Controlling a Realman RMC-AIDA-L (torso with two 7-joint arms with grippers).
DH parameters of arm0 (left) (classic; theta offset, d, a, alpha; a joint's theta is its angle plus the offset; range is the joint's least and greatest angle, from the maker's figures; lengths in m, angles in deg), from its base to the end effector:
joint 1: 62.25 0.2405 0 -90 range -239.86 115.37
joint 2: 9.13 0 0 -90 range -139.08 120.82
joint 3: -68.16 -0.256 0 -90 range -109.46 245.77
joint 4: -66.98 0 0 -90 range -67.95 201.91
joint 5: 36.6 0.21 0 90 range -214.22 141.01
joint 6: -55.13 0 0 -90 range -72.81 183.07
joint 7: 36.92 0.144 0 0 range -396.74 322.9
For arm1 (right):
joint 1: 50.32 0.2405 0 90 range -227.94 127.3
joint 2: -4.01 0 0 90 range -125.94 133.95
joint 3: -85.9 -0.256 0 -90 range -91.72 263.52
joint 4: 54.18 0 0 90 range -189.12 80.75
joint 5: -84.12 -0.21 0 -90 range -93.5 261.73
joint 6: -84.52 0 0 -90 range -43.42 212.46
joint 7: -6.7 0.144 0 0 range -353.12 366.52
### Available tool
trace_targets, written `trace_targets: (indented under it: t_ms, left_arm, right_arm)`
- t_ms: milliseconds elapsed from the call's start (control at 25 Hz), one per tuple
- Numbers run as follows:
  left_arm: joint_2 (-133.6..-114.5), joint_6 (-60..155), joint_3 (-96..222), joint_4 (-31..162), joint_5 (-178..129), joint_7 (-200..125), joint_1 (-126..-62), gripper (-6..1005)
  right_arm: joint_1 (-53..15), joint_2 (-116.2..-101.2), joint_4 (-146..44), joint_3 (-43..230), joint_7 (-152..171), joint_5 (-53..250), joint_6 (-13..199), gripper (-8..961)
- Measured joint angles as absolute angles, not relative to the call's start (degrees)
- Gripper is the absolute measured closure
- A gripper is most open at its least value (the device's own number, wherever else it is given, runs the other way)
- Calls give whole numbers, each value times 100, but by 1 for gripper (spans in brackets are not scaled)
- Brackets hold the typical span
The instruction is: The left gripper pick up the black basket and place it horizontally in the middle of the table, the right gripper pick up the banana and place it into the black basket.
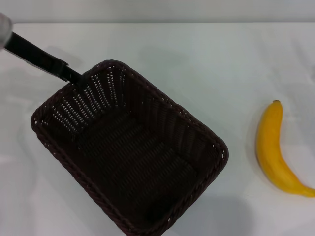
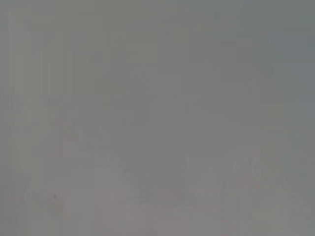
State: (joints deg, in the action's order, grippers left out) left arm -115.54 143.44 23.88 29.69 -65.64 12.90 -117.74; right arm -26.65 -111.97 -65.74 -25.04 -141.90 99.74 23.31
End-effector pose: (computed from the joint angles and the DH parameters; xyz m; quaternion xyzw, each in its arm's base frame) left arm -0.2105 0.4310 0.0721 -0.8929 -0.4194 0.0873 0.1385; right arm 0.3579 0.3487 0.0468 -0.6521 0.3030 0.3466 0.6024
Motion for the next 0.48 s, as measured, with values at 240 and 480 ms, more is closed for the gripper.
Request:
trace_targets:
  t_ms: [240,480]
  left_arm:
    - [-11748,14029,2230,3089,-6563,1364,-11793,317]
    - [-11852,13942,2203,3186,-6594,1497,-11787,331]
  right_arm:
    - [-2659,-11192,-6587,-2501,-14073,9981,2335,102]
    - [-2653,-11192,-6613,-2502,-14069,9970,2337,102]
